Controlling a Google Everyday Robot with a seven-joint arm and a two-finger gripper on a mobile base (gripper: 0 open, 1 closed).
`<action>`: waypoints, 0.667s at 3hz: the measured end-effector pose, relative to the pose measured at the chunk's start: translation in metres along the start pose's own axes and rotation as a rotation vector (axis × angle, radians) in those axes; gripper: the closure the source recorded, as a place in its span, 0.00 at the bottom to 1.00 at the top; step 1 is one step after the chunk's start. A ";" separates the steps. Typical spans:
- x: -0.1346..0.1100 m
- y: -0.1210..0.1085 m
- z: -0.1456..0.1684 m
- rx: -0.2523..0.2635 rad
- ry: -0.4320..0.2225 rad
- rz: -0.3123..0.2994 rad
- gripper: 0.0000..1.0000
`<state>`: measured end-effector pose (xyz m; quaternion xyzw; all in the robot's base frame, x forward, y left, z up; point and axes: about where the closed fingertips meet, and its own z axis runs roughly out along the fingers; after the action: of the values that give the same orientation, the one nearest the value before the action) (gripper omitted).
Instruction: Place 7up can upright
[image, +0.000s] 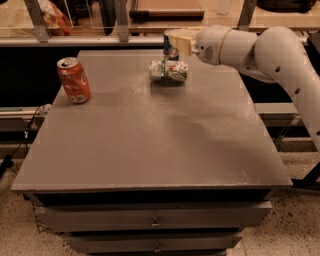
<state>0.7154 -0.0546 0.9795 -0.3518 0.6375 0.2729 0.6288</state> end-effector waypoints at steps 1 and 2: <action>-0.007 -0.011 0.002 0.008 0.023 -0.082 0.98; -0.006 -0.024 -0.005 0.034 0.074 -0.122 0.80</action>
Offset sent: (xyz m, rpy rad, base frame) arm 0.0215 -0.0376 0.0091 -0.1776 -0.0539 -0.0693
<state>0.7314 -0.0724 0.9883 -0.3889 0.6423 0.2099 0.6262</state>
